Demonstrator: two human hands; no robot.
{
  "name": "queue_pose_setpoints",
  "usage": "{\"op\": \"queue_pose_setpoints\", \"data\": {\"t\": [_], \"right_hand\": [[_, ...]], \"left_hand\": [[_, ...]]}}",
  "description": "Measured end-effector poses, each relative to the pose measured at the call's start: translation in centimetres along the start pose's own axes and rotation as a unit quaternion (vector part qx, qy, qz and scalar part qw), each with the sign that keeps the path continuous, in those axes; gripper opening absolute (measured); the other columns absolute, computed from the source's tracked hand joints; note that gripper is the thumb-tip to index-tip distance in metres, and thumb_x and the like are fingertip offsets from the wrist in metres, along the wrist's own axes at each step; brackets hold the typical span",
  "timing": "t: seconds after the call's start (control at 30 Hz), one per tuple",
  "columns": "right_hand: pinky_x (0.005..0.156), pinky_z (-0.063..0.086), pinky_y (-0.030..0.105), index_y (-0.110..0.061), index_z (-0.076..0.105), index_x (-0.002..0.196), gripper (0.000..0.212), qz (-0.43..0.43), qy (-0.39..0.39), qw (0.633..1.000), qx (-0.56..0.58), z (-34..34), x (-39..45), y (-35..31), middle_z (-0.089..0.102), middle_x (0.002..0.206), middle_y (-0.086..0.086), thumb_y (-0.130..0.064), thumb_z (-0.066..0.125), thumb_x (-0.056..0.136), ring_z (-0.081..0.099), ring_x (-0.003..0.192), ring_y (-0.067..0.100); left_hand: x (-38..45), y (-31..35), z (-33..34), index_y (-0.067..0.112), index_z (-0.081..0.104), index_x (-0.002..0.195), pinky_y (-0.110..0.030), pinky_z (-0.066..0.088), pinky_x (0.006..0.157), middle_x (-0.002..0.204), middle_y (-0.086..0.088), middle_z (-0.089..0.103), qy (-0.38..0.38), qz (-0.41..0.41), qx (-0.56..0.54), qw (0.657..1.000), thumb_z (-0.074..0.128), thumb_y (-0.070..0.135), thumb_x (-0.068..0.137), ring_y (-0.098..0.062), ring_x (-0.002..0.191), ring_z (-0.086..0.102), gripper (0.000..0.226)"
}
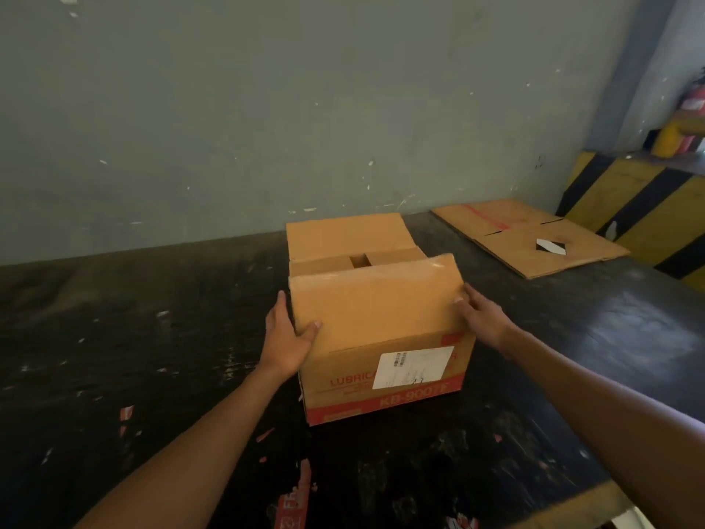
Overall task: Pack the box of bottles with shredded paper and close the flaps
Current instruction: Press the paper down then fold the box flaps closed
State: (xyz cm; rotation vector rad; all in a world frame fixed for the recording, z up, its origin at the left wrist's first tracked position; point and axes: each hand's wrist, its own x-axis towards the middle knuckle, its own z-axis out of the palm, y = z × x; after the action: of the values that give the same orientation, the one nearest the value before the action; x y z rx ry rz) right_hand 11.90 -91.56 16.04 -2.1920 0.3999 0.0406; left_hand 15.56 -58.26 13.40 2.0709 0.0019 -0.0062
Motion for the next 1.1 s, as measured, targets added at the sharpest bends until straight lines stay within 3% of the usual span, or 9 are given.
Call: {"op": "queue_pose_setpoints", "data": {"t": [0.13,0.23,0.37,0.53,0.63,0.77,0.97,1.1], "right_hand": [[0.115,0.005,0.060,-0.028,0.019,0.151,0.061,-0.042,0.003,0.955,-0.293,2.0,2.0,-0.2,-0.001,0.163,0.001,-0.057,0.026,0.097,-0.006,0.147,0.037],[0.115,0.004,0.062,-0.028,0.012,0.153,0.069,-0.037,-0.018,0.947,-0.320,3.1,3.8,-0.4,0.001,0.163,0.000,-0.063,0.022,0.095,-0.004,0.148,0.034],[0.116,0.007,0.062,-0.026,0.006,0.154,0.072,-0.028,-0.044,0.952,-0.302,3.4,6.8,-1.2,-0.003,0.163,0.002,-0.063,0.025,0.094,0.001,0.148,0.035],[0.116,0.011,0.060,-0.020,0.007,0.153,0.071,-0.019,-0.049,0.963,-0.266,3.4,12.8,-3.3,-0.001,0.162,0.009,-0.056,0.030,0.097,0.006,0.147,0.037],[0.116,0.019,0.056,-0.015,0.012,0.153,0.074,0.000,-0.042,0.980,-0.194,3.5,17.1,-4.7,0.010,0.161,0.013,-0.051,0.040,0.095,0.018,0.144,0.040],[0.113,0.030,0.049,-0.014,0.017,0.152,0.073,0.034,-0.001,0.998,-0.054,4.2,22.1,-6.3,0.029,0.154,0.015,-0.044,0.048,0.093,0.034,0.137,0.038],[0.112,0.028,0.039,-0.008,0.010,0.153,0.081,0.052,0.011,0.996,0.074,4.5,26.8,-8.7,0.026,0.157,0.013,-0.037,0.057,0.093,0.030,0.141,0.034],[0.114,0.028,0.043,-0.013,0.014,0.153,0.083,0.077,0.029,0.988,0.134,4.2,27.2,-9.1,0.021,0.159,0.009,-0.054,0.051,0.091,0.028,0.142,0.033]], "left_hand": [[1.2,0.2,1.2,0.031,-0.010,0.155,-0.051,0.033,0.113,0.162,-0.009,0.004,-0.079,-0.056,0.086,0.992,0.044,0.034,0.100,-0.035,0.143,0.028,0.077],[1.9,0.6,1.9,0.023,0.002,0.154,-0.048,0.042,0.102,0.154,-0.013,0.025,-0.064,-0.079,0.153,0.983,0.038,0.039,0.100,-0.034,0.131,0.043,0.066],[3.1,1.1,2.5,0.018,0.021,0.135,-0.048,0.048,0.091,0.135,-0.014,0.043,-0.007,-0.078,0.203,0.976,0.039,0.046,0.099,-0.033,0.111,0.055,0.049],[6.0,0.6,3.4,0.024,0.018,0.121,-0.050,0.049,0.091,0.125,-0.012,0.052,0.033,-0.108,0.126,0.986,0.043,0.046,0.097,-0.031,0.103,0.058,0.042],[7.1,-0.2,3.4,0.029,0.011,0.139,-0.048,0.048,0.093,0.132,-0.012,0.051,0.019,-0.118,0.120,0.986,0.041,0.051,0.097,-0.033,0.109,0.057,0.056],[7.8,-1.3,3.3,0.031,0.005,0.151,-0.054,0.041,0.105,0.144,-0.015,0.046,0.006,-0.115,0.100,0.988,0.037,0.061,0.095,-0.038,0.126,0.050,0.071],[8.1,-1.6,3.2,0.031,0.003,0.154,-0.053,0.039,0.109,0.151,-0.011,0.041,0.001,-0.111,0.094,0.989,0.038,0.060,0.096,-0.034,0.130,0.048,0.074],[8.5,-1.8,3.3,0.032,0.002,0.154,-0.055,0.037,0.110,0.152,-0.012,0.040,0.000,-0.109,0.098,0.989,0.038,0.060,0.095,-0.034,0.132,0.047,0.074]]}}
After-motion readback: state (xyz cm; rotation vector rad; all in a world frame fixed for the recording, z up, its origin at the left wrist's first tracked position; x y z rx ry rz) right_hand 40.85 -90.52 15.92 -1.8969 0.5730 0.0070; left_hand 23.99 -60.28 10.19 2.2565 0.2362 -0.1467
